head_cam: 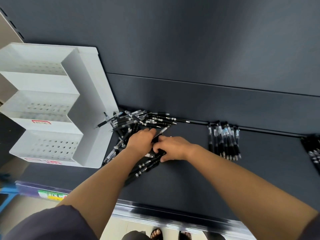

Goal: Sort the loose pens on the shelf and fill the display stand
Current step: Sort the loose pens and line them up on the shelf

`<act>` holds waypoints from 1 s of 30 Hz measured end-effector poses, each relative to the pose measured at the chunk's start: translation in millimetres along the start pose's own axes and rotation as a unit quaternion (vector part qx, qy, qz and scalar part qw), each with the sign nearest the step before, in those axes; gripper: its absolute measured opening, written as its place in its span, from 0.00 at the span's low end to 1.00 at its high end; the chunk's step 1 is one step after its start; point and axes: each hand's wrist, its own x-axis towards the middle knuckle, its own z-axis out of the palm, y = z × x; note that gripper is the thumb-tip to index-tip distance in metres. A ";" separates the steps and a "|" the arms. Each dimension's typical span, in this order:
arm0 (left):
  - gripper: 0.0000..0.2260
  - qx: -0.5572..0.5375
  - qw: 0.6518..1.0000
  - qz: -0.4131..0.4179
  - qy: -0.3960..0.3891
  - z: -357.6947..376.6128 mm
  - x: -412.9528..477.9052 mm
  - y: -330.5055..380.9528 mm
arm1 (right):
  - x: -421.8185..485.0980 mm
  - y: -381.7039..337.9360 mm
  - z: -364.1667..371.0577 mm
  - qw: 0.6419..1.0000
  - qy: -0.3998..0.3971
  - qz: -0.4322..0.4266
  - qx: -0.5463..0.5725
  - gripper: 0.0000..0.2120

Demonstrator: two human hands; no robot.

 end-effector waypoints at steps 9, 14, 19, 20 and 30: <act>0.10 -0.038 0.999 -0.027 0.018 3.9 -3.0 5.9 | -13.1 33.2 -5.2 0.977 0.136 0.150 -0.064 0.12; 0.15 -0.005 1.000 0.006 0.010 6.9 -1.5 13.8 | -15.5 45.2 -8.1 0.960 0.127 0.234 0.091 0.23; 0.15 0.037 0.999 -0.007 0.001 7.8 -0.2 16.2 | -21.5 36.5 -3.1 0.960 0.193 0.203 0.021 0.14; 0.14 0.028 1.000 -0.010 0.003 7.7 -0.2 16.6 | -21.8 32.9 -4.7 0.968 0.186 0.167 0.032 0.11; 0.09 -0.083 0.996 -0.040 0.007 2.4 -5.0 4.7 | -16.5 -10.1 11.6 1.000 0.007 -0.017 0.019 0.11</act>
